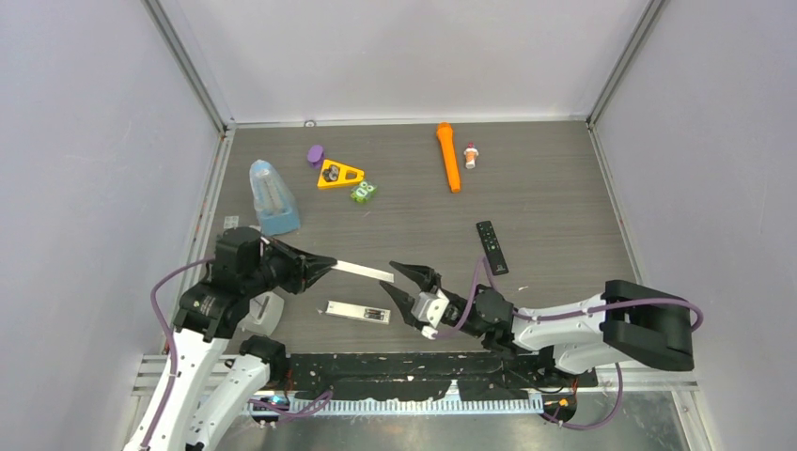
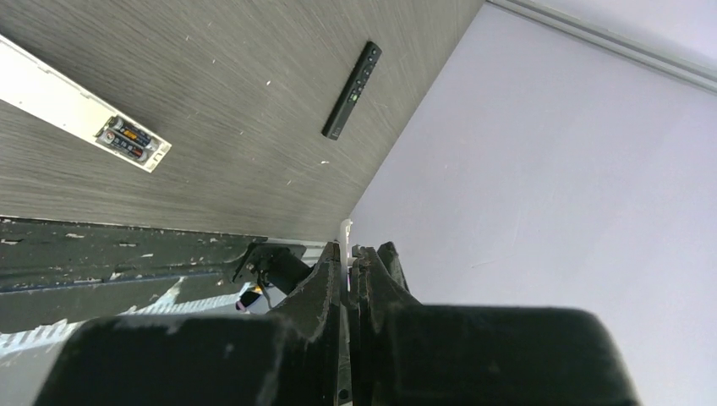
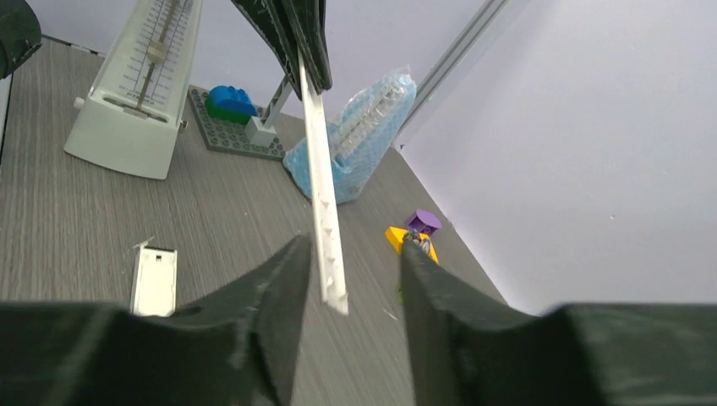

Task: Load the batteries into the remote control

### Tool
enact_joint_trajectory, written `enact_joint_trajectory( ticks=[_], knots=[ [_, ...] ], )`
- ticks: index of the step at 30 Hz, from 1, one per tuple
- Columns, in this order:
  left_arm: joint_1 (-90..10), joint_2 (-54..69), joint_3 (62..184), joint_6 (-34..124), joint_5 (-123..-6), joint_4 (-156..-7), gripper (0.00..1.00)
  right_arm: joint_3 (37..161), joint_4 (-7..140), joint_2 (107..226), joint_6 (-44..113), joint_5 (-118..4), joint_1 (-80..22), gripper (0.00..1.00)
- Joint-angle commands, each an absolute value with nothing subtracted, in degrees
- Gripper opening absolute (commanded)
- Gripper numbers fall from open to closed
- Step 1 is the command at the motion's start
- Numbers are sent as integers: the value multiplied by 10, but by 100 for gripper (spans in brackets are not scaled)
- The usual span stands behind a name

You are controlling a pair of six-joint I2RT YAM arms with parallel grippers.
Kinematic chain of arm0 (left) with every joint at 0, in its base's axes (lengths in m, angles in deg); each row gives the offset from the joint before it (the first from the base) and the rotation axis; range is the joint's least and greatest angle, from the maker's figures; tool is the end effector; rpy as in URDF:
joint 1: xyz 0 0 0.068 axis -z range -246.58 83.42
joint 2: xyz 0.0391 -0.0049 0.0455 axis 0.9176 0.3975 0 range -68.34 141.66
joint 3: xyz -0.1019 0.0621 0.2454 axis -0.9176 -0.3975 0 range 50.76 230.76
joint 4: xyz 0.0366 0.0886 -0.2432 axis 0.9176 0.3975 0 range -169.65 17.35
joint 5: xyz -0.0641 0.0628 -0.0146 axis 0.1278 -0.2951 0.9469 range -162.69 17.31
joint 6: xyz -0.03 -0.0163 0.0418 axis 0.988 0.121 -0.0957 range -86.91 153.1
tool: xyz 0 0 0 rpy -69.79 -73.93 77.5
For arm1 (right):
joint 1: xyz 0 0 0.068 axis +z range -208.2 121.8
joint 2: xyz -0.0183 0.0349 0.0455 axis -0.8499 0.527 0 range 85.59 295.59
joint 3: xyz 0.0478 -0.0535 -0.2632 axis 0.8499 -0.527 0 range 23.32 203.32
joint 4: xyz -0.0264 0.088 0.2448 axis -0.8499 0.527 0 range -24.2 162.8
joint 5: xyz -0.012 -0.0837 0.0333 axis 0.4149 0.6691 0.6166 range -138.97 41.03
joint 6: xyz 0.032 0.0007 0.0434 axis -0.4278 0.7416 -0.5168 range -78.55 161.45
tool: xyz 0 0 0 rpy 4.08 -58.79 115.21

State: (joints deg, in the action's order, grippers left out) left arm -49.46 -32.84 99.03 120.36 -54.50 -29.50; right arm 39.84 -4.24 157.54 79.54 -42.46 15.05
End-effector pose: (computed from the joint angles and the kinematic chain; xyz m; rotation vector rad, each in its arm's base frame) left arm 0.1080 -0.0448 0.3140 -1.2922 2.1893 -1.2384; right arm 0.0708 0.2215 0.2243 -1.0410 0.8293 0.4468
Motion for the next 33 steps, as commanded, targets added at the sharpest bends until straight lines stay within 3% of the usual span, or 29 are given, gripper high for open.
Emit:
enact_joint_trajectory(
  ticks=[1, 5, 10, 15, 26, 28, 33],
  knots=[
    [-497, -336, 979, 1215, -527, -304, 0, 435, -129, 1607, 817, -444, 155, 43],
    [-497, -328, 971, 1212, -504, -315, 0, 439, -138, 1625, 815, -441, 155, 39],
    [-497, -328, 972, 1212, -506, -317, 0, 445, -147, 1648, 821, -440, 155, 48],
    [-497, -334, 973, 1212, -505, -315, 0, 454, -149, 1668, 823, -444, 155, 49],
    [-497, -340, 959, 1216, -491, -329, 2, 472, -104, 1663, 809, -453, 155, 7],
    [-497, -346, 948, 1222, -489, -346, 13, 478, -70, 1646, 781, -448, 153, 6],
    [-498, -372, 921, 1139, -525, -421, 82, 508, 118, 1561, 677, -441, 145, 5]
  ],
)
